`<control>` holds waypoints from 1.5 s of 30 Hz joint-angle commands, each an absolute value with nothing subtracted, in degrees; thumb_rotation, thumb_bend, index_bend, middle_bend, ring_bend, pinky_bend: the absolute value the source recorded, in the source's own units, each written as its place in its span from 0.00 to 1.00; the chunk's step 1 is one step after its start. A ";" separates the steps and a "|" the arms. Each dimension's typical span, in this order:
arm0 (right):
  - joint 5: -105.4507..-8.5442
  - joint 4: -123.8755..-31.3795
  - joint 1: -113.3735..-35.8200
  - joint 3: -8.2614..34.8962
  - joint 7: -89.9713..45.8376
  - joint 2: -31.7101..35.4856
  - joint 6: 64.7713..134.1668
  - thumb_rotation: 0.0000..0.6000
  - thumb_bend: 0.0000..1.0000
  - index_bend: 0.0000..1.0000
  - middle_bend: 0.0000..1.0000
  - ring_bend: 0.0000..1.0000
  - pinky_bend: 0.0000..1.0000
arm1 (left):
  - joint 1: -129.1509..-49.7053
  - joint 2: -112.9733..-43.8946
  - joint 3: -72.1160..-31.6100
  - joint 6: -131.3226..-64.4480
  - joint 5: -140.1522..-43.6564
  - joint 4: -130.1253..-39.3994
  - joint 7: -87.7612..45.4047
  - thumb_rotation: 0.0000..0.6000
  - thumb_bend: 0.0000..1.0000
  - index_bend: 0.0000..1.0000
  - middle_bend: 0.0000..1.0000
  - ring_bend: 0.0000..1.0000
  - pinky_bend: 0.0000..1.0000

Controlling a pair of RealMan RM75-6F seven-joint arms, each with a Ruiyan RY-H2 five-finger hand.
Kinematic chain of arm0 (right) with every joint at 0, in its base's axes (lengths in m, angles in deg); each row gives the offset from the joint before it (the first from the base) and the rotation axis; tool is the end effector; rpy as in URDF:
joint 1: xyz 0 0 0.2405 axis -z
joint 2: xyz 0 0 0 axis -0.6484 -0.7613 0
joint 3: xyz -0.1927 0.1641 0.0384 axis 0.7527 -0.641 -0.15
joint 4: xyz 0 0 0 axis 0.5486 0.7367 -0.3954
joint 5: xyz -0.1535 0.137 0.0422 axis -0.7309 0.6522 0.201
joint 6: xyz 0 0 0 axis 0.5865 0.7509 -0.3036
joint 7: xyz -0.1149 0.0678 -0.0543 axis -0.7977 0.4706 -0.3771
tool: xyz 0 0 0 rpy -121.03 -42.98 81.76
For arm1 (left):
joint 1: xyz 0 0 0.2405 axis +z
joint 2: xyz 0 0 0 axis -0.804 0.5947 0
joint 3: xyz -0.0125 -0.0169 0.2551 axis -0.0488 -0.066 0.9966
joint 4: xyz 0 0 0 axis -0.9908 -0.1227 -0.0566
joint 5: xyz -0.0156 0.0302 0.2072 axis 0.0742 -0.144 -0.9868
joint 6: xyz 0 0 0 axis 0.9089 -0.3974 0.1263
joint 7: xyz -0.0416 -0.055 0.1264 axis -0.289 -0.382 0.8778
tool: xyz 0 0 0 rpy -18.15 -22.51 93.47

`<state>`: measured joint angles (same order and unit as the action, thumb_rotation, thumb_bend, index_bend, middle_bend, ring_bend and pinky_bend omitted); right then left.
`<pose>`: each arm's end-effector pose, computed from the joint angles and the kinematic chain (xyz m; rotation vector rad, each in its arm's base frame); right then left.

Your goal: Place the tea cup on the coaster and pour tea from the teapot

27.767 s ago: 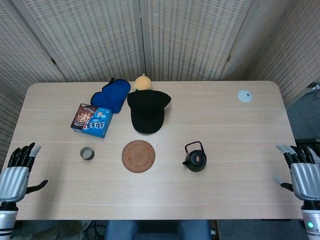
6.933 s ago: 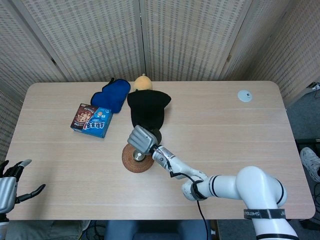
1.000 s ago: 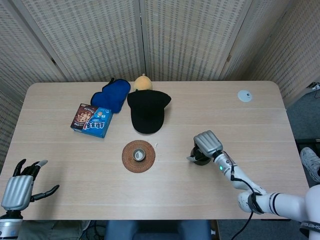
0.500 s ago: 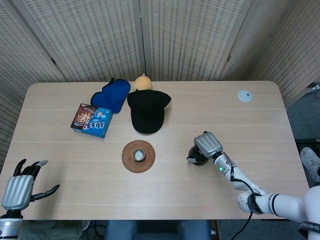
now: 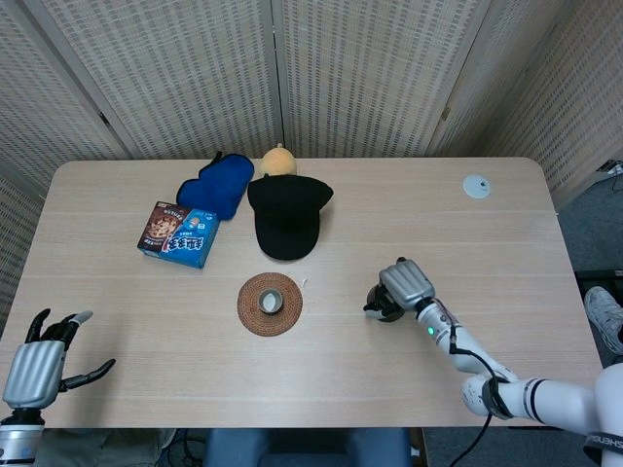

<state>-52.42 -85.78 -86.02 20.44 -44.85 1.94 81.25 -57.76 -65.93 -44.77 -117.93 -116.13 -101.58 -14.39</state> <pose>-0.1932 -0.3459 -0.0123 2.0103 -0.9439 0.6178 -0.3162 0.1711 0.1212 -1.4211 -0.8992 -0.8169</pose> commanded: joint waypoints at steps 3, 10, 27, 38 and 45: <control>-53.34 -87.63 -85.47 19.63 -43.48 0.77 82.27 0.46 0.00 0.55 0.48 0.37 0.24 | -57.78 -65.90 -44.76 -117.91 -116.13 -101.60 -14.42 0.18 0.06 0.19 0.23 0.29 0.04; -53.86 -90.91 -84.96 18.76 -42.78 -1.82 83.40 0.46 0.00 0.35 0.32 0.22 0.18 | -57.81 -65.69 -44.85 -118.06 -116.18 -101.71 -14.47 0.18 0.06 0.19 0.23 0.29 0.04; -62.68 -101.12 -75.56 20.92 -46.92 -9.69 102.50 0.47 0.00 0.24 0.20 0.09 0.11 | -58.76 -65.47 -45.60 -118.50 -117.30 -101.78 -14.96 0.18 0.06 0.19 0.23 0.29 0.04; -69.46 -105.10 -63.32 24.53 -42.26 -16.76 116.77 0.60 0.00 0.24 0.20 0.09 0.11 | -59.69 -66.17 -46.25 -118.97 -118.32 -101.14 -15.70 0.18 0.06 0.19 0.23 0.29 0.04; -73.13 -104.29 -55.52 27.06 -39.26 -18.92 124.03 0.60 0.00 0.24 0.23 0.09 0.11 | -60.08 -66.42 -46.26 -119.29 -119.06 -101.62 -15.12 0.19 0.06 0.19 0.23 0.29 0.04</control>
